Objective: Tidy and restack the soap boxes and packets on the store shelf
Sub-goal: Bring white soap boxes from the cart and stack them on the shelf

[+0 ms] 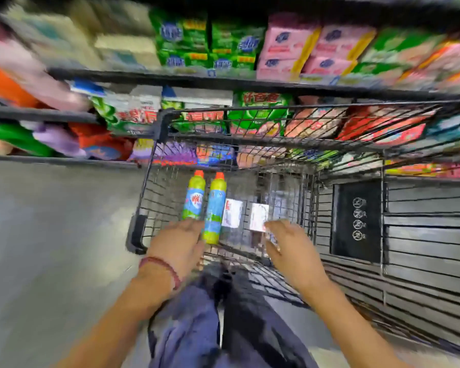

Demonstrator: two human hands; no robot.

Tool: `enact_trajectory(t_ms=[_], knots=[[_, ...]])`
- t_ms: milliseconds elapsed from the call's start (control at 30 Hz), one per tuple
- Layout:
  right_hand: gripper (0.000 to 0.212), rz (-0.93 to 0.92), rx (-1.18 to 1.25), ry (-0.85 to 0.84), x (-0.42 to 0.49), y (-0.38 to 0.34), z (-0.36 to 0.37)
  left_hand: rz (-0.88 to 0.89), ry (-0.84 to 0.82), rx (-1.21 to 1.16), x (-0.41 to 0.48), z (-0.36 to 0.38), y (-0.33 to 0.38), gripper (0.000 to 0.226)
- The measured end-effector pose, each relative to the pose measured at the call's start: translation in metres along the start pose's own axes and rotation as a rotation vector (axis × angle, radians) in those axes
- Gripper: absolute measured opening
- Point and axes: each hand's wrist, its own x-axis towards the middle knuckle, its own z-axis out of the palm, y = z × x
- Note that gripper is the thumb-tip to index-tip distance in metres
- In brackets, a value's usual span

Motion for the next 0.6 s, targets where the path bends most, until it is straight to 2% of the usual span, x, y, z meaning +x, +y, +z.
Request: enact_trajectory(t_ms=[133,267,367,500,600], knots=[[0.015,-0.170,-0.128,0.157,-0.056,-0.054,-0.020,0.053,0.119,0.043,-0.086,-0.025,-0.002,0.046],[0.020,-0.245,-0.234,0.272,-0.092,-0.089,-0.016,0.110,0.235,0.034,-0.154,-0.040,0.007,0.064],[0.030,-0.365,-0.226,0.256,-0.115,-0.106,0.000,-0.028,0.165,0.007,-0.197,-0.027,0.011,0.079],[0.028,-0.445,-0.180,0.166,-0.142,-0.122,0.023,-0.206,0.231,-0.067,-0.253,0.005,0.011,0.035],[0.026,-0.471,-0.201,0.108,-0.162,-0.142,0.040,-0.315,0.214,-0.167,-0.299,0.041,-0.004,0.035]])
